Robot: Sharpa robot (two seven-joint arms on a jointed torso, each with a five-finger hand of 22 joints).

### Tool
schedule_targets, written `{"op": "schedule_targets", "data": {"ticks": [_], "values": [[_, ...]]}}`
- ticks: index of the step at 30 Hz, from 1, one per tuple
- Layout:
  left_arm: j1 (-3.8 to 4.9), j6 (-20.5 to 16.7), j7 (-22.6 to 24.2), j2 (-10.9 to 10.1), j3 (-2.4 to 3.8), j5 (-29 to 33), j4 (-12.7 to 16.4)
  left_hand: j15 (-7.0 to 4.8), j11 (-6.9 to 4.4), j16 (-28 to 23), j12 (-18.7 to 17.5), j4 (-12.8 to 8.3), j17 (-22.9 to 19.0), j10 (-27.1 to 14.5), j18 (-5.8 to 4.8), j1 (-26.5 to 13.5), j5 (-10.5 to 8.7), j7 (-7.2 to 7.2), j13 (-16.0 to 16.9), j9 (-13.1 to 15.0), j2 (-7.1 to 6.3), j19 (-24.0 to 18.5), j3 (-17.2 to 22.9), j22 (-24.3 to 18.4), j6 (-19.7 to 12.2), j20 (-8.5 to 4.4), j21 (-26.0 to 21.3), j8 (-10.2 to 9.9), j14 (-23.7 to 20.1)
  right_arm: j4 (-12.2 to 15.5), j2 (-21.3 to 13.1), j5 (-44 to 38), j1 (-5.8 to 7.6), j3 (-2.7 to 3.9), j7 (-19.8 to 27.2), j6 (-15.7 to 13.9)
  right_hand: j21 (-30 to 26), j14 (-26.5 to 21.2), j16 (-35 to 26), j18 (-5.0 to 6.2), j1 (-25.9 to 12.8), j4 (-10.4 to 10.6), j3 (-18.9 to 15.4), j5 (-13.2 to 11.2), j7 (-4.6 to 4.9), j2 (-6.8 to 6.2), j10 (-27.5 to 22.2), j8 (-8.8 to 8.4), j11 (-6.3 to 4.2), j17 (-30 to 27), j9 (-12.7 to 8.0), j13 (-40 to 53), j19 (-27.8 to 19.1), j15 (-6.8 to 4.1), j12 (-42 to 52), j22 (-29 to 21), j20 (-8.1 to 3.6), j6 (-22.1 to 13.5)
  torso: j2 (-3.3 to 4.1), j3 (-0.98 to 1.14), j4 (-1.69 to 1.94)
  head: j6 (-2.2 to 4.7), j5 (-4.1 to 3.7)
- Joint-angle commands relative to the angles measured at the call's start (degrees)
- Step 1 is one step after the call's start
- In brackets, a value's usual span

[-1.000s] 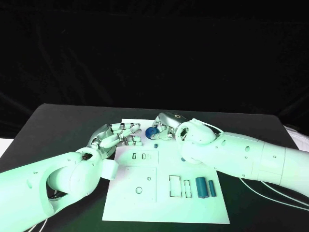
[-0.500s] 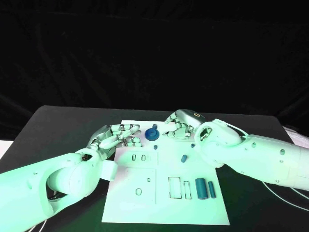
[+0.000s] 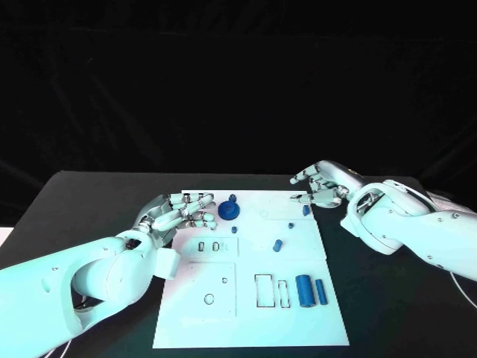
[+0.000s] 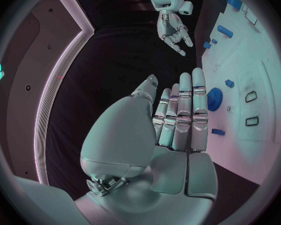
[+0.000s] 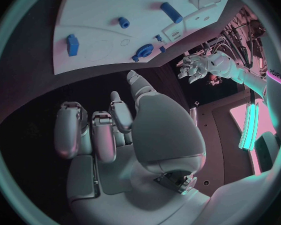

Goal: Assemble the parts on the task board

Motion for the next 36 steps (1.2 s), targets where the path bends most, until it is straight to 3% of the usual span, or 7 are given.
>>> {"op": "schedule_targets", "data": {"ticks": [1,6,10,15,19,21,36], "values": [[-0.04,1.45,0.3,0.24,0.03,0.1,-0.14,-0.24,-0.07,-0.27,-0.16,-0.31,0.06,-0.29,0.42,0.12,-0.2,-0.08,0.0,0.01,0.57,0.2,0.07,0.06,0.24,-0.22,0.39,-0.2,-0.1,-1.44,-0.89,5.9,-0.15,-0.05,9.4,3.31,0.31,5.36,0.36,-0.7,0.94,-0.54,-0.01,-0.36,0.18,-0.12,-0.17,-0.13,0.12,12.31,-0.03,-0.1,0.39,0.08,-0.25,0.02,-0.11,0.3,-0.15,0.36,-0.47,-0.02,-0.32],[-0.13,1.63,0.31,0.49,0.02,0.1,-0.38,-0.24,-0.07,-0.27,-0.16,-0.31,0.06,-0.29,0.42,0.12,-0.2,-0.08,0.0,0.01,0.57,0.2,0.07,0.06,0.24,-0.22,0.39,-0.2,-0.1,-5.46,-1.52,7.52,-0.84,-0.15,12.02,5.88,0.3,5.38,0.42,-0.7,1.2,-0.76,-0.04,-0.51,0.19,-0.18,-0.23,-0.18,0.13,12.43,-0.04,-0.18,0.37,0.09,-0.36,0.01,-0.1,0.3,-0.17,0.75,-0.65,0.03,-0.35],[-0.25,1.74,0.3,0.58,0.02,0.1,-0.55,-0.25,-0.08,-0.3,-0.16,-0.36,0.1,-0.28,0.42,0.17,-0.2,-0.1,0.0,0.01,0.59,0.18,0.13,0.08,0.26,-0.23,0.4,-0.21,-0.11,-7.93,-1.19,8.05,-1.5,-0.18,12.76,6.98,0.29,5.38,0.43,-0.7,1.47,-1.0,-0.09,-0.75,0.23,-0.23,-0.37,-0.26,0.16,12.46,-0.07,-0.35,0.34,0.11,-0.58,-0.02,-0.08,0.24,-0.16,0.7,-0.51,-0.06,-0.44],[-0.35,1.83,0.28,0.71,0.01,0.1,-0.73,-0.25,-0.09,-0.32,-0.16,-0.39,0.13,-0.28,0.41,0.2,-0.2,-0.12,0.0,0.01,0.6,0.17,0.18,0.09,0.27,-0.23,0.4,-0.21,-0.12,-10.21,-0.39,8.13,-2.25,-0.19,13.17,7.73,0.19,5.38,0.43,-0.65,1.6,-1.14,-0.21,-1.08,0.29,-0.26,-0.58,-0.39,0.22,12.46,-0.13,-0.6,0.21,0.16,-0.88,-0.22,-0.05,0.05,-0.11,0.96,-0.49,0.12,-0.27],[-0.43,1.88,0.24,0.79,0.01,0.1,-0.84,-0.25,-0.09,-0.32,-0.16,-0.39,0.13,-0.28,0.41,0.2,-0.2,-0.12,0.0,0.01,0.6,0.17,0.18,0.09,0.27,-0.23,0.4,-0.21,-0.12,-11.3,0.29,7.99,-2.61,-0.2,13.42,8.27,0.16,5.37,0.42,-0.65,1.66,-1.26,-0.34,-1.25,0.31,-0.41,-0.63,-0.46,0.25,12.44,-0.16,-0.64,0.17,0.18,-0.95,-0.26,-0.03,-0.06,-0.11,0.91,-0.48,-0.05,-0.2],[-0.45,1.89,0.23,0.82,0.01,0.1,-0.89,-0.25,-0.09,-0.32,-0.16,-0.39,0.13,-0.28,0.41,0.2,-0.2,-0.12,0.0,0.01,0.6,0.17,0.18,0.09,0.27,-0.23,0.4,-0.21,-0.12,-11.65,0.57,7.9,-2.75,-0.2,13.48,8.51,0.16,5.38,0.43,-0.65,1.76,-1.35,-0.37,-1.34,0.32,-0.43,-0.62,-0.48,0.25,12.47,-0.16,-0.61,0.17,0.19,-0.93,-0.25,-0.02,-0.08,-0.07,1.02,-0.45,-0.19,-0.13],[-0.51,2.02,0.19,0.89,0.0,0.1,-0.99,-0.25,-0.09,-0.32,-0.16,-0.39,0.13,-0.28,0.41,0.2,-0.2,-0.12,0.0,0.01,0.6,0.17,0.18,0.09,0.27,-0.23,0.4,-0.21,-0.12,-14.23,2.63,7.06,-4.02,-0.21,12.78,9.93,0.19,5.39,0.46,-0.66,2.42,-1.74,-0.14,-1.63,0.36,0.23,-0.45,-0.41,0.27,12.55,-0.15,-0.4,0.17,0.22,-0.74,-0.18,0.03,0.06,-0.19,0.89,-0.53,-0.58,0.09]]}}
